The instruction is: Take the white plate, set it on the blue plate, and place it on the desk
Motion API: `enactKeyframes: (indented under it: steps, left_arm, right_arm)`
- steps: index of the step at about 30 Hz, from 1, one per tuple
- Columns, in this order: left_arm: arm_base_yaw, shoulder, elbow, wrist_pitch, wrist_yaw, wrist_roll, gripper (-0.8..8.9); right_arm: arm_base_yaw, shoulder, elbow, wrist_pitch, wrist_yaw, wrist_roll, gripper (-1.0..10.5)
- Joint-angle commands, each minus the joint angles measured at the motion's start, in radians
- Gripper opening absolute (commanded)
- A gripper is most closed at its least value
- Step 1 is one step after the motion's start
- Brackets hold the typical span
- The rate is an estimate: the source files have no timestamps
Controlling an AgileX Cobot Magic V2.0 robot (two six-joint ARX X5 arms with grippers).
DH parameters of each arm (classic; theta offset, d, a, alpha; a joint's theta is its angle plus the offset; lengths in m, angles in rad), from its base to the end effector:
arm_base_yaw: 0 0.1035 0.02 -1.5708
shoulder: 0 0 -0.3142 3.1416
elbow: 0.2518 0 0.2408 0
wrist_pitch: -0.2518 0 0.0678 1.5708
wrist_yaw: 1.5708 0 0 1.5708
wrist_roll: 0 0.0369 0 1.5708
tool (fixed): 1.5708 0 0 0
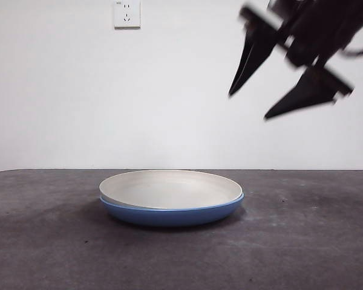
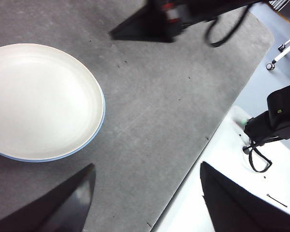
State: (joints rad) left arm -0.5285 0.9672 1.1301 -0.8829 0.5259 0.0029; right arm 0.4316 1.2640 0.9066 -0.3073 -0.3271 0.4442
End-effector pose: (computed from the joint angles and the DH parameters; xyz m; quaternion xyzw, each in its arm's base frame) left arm 0.1090 -0.0851 0.3935 0.0016 0.3516 -0.4714 0.8088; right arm 0.2180 0.1134 0.3143 0.1768 0.3949 0.2697 0.8603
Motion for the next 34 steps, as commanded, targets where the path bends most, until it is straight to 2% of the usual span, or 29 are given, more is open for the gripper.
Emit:
enactKeyframes:
  steps: [1,10,16,30,34]
  left_arm:
    - [-0.008,0.006,0.010,0.008,0.004,0.012,3.43]
    - [-0.008,0.006,0.010,0.008,0.004,0.012,3.43]
    - [-0.008,0.006,0.010,0.008,0.004,0.011,3.43]
    - [-0.008,0.006,0.010,0.008,0.004,0.011,3.42]
    - [-0.008,0.006,0.010,0.007,0.004,0.011,3.06]
  right_arm:
    - [0.007,-0.093,0.018,-0.091,-0.036,-0.107,3.4]
    - [0.019,-0.351,0.018,-0.441,-0.097,-0.245,3.4]
    - [0.033,-0.448,0.018,-0.624,-0.102,-0.292,3.4]
    - [0.034,-0.488,0.018,-0.661,-0.099,-0.315,3.4]
    - [0.034,-0.488,0.018,-0.662,-0.099,-0.315,3.3]
